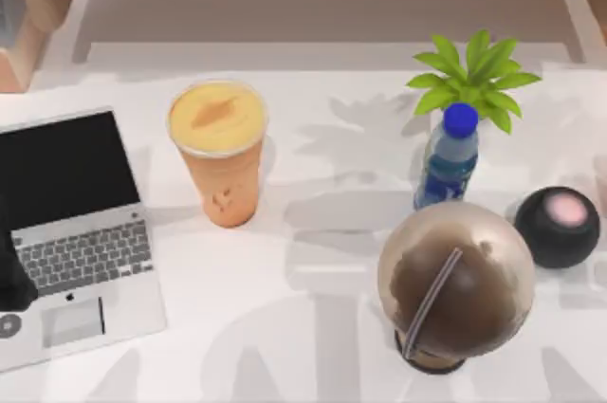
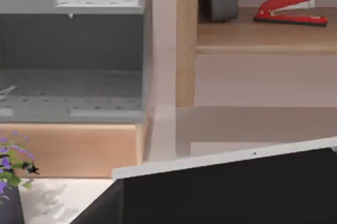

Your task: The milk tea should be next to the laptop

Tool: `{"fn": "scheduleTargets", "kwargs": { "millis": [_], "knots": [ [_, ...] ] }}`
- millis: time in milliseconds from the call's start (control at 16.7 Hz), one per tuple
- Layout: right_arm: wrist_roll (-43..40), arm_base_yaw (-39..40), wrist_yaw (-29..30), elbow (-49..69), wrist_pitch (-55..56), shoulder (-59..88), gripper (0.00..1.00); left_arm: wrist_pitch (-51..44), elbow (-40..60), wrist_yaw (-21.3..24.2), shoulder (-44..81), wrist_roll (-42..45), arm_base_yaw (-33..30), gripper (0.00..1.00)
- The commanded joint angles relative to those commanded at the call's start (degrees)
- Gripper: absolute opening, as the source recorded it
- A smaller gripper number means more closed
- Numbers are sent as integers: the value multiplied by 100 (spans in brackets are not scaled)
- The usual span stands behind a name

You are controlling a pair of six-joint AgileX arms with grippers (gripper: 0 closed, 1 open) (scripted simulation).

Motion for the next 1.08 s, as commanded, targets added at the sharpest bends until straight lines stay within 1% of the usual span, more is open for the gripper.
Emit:
{"fn": "scheduleTargets", "kwargs": {
  "millis": [240,360,480,720,1080],
  "knots": [
    [0,0,0,0,0,0,100,134,26,-81,173,-11,-86,100],
    [0,0,0,0,0,0,100,445,86,-268,574,-37,-284,100],
    [0,0,0,0,0,0,100,909,177,-547,1171,-75,-581,100],
    [0,0,0,0,0,0,100,2191,427,-1320,2821,-177,-1399,100],
    [0,0,0,0,0,0,100,4600,894,-2775,5927,-364,-2937,100]
  ]
}}
